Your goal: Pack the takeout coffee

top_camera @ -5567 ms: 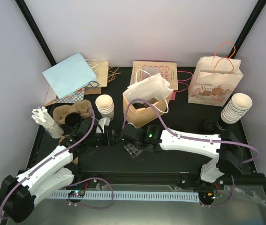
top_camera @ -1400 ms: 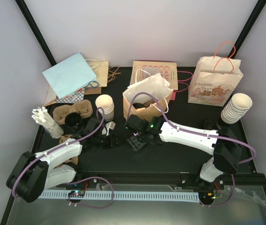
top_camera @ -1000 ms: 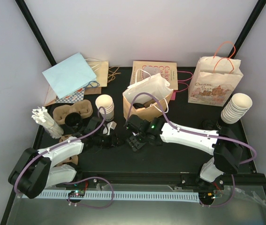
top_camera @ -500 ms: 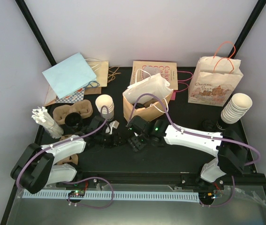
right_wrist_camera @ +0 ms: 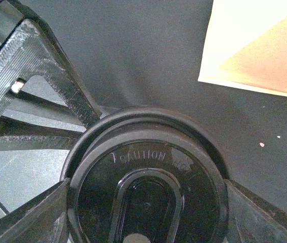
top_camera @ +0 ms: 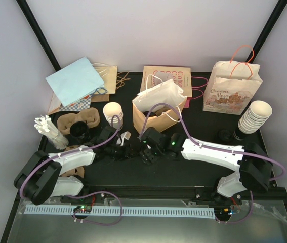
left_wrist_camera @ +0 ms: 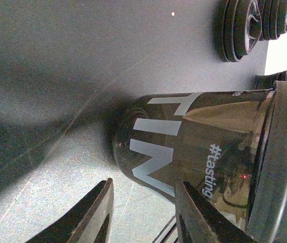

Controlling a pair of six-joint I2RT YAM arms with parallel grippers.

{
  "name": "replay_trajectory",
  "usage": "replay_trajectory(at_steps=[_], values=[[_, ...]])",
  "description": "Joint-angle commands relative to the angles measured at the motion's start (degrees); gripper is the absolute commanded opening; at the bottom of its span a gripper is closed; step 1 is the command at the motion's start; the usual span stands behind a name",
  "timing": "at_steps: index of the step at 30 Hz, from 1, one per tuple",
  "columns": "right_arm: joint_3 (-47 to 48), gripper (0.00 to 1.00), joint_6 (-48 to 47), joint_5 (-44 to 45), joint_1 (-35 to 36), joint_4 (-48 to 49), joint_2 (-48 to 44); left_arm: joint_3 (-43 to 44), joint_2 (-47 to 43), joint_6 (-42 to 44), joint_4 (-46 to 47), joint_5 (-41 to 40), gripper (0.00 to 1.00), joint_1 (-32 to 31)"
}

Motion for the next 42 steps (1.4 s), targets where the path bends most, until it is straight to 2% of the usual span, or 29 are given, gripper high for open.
replay_trajectory(at_steps=[1, 7, 15, 26, 35, 42], values=[[0.51, 0.78, -0.29, 0.67, 0.19, -4.40, 4.11, 2.41, 1.51, -0.53, 2.87, 0.94, 0.35, -0.87], [0.51, 0.78, -0.37, 0.22, 0.19, -6.66, 6.22, 2.33, 0.90, 0.57, 0.34, -0.77, 0.36, -0.92], [-2.77, 0.78, 0.02, -0.62, 0.19, -6.59, 6.42, 2.30, -5.93, 2.02, -5.09, -6.59, 0.36, -0.53], [-4.03, 0.75, 1.92, -0.86, 0.27, -8.22, 7.75, 2.11, -10.10, 2.33, -5.46, -7.29, 0.38, -0.20], [-4.39, 0.75, 2.45, -0.94, 0.28, -7.95, 7.56, -1.38, -11.59, -0.97, 3.64, -2.95, 0.46, -0.27], [-4.10, 0.75, 2.11, -1.14, 0.28, -7.98, 7.72, -2.66, -7.29, -2.72, 10.23, 0.88, 0.42, -0.29]])
